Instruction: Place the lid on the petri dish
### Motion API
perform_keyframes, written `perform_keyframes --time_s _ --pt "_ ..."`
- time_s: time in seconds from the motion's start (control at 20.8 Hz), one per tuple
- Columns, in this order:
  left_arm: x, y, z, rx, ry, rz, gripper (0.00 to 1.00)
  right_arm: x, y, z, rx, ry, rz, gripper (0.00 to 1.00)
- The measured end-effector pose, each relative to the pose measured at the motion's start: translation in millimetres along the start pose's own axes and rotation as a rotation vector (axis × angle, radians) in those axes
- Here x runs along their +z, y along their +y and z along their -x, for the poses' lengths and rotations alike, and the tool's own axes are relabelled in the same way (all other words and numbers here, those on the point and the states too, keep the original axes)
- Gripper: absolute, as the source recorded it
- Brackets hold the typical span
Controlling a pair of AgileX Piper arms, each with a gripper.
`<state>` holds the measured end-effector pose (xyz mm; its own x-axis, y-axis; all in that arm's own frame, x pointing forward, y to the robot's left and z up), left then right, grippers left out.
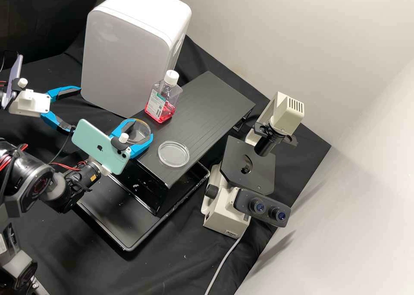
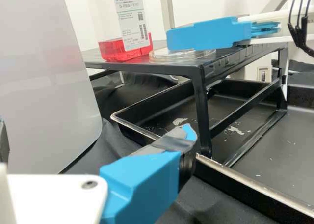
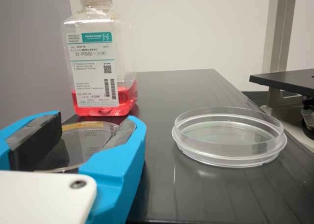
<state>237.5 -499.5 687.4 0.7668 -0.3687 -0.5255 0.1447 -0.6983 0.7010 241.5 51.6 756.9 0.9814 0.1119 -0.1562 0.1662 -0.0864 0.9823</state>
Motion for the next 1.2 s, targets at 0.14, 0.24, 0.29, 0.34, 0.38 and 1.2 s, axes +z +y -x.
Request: perform_keyframes --time_s 0.14,0.24,0.29,0.34,0.38,1.2 --pt "-0.1 0.5 -0.5 0.002 0.0 -0.001 1.0 -0.4 -1.0 0.4 -0.001 -0.012 0.035 1.0" --pt "-0.2 0.8 -0.8 0.004 0.0 -0.001 1.0 -1.1 -1.9 0.5 -0.001 -0.013 0.036 1.0" --pt "-0.2 1.0 -1.0 0.004 0.0 -0.001 1.0 -1.1 -1.9 0.5 -0.001 -0.013 0.044 1.0" --pt "-0.3 1.3 -1.3 0.006 0.0 -0.002 1.0 -1.1 -1.9 0.5 -0.001 -0.013 0.047 1.0" --pt "-0.3 1.3 -1.3 0.006 0.0 -0.002 1.0 -1.1 -1.9 0.5 -0.001 -0.013 0.047 1.0" --pt "-1.2 -2.3 -3.1 -0.006 0.002 0.003 1.0 -4.4 -1.8 2.0 -0.001 0.001 0.048 1.0"
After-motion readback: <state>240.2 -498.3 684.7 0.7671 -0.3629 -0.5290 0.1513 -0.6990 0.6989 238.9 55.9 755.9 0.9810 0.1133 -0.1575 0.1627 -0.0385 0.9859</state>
